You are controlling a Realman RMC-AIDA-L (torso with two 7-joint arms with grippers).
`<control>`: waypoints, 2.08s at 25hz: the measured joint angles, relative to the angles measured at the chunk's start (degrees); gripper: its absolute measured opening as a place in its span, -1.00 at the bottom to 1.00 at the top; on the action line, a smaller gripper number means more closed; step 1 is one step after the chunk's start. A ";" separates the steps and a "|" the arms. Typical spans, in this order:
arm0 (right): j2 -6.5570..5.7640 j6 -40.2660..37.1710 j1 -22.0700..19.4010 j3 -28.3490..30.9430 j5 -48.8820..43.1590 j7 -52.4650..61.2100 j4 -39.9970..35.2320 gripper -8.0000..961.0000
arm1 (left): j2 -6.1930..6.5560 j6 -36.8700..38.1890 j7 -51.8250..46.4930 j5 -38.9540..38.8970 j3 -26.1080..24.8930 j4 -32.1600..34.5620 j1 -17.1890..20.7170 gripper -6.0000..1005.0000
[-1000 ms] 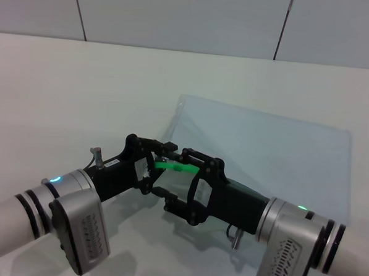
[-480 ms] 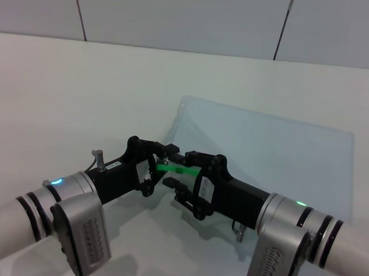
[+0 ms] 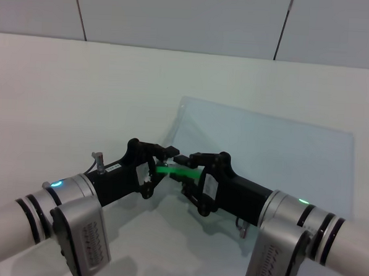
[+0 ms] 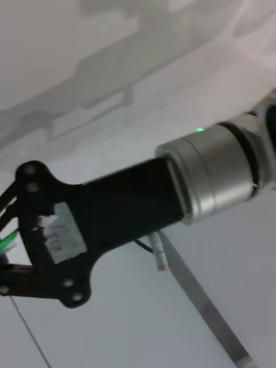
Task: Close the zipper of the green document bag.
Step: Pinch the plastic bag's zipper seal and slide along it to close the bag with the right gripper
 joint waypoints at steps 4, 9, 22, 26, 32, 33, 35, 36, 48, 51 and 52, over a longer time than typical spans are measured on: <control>0.00 0.89 -0.49 0.34 0.00 -2.36 0.83 -0.42 | 0.00 0.00 0.01 0.12 -0.01 0.02 0.05 -0.90; 0.00 0.59 -0.60 -0.02 0.00 -2.45 1.16 -0.52 | 0.00 -0.08 0.01 0.46 -0.01 0.02 0.14 -0.90; 0.00 0.94 -0.77 0.00 -0.01 -3.33 1.48 -0.69 | -0.09 -0.07 0.01 0.61 -0.02 0.06 0.16 -0.90; 0.00 0.96 -1.01 0.20 -0.01 -3.35 1.48 -0.74 | -0.09 -0.05 0.01 0.65 -0.02 0.08 0.16 -0.90; -0.09 0.98 -1.24 0.24 -0.01 -3.37 1.53 -0.81 | -0.09 -0.04 0.01 0.65 -0.01 0.11 0.36 -0.90; -0.09 0.99 -1.34 0.25 -0.01 -3.37 1.57 -0.81 | -0.08 -0.02 0.03 0.65 -0.01 0.11 0.46 -0.90; -0.10 1.01 -1.68 0.27 0.00 -3.38 1.69 -0.81 | -0.06 0.00 0.19 0.65 -0.01 0.11 0.60 -0.90; -0.13 1.02 -1.87 0.29 0.01 -3.43 1.79 -0.82 | -0.05 0.00 0.34 0.65 -0.01 0.11 0.67 -0.90; -0.39 1.22 -5.25 2.19 0.01 -5.53 3.23 -0.79 | 0.06 0.02 0.63 0.65 -0.02 0.11 1.13 -0.90; -0.47 1.22 -6.30 2.65 -0.01 -5.57 3.24 -0.78 | 0.11 0.02 0.63 0.65 -0.01 0.10 1.42 -0.90; -0.51 1.22 -6.58 2.70 -0.01 -5.57 3.24 -0.78 | 0.14 0.02 0.63 0.65 -0.01 0.09 1.51 -0.90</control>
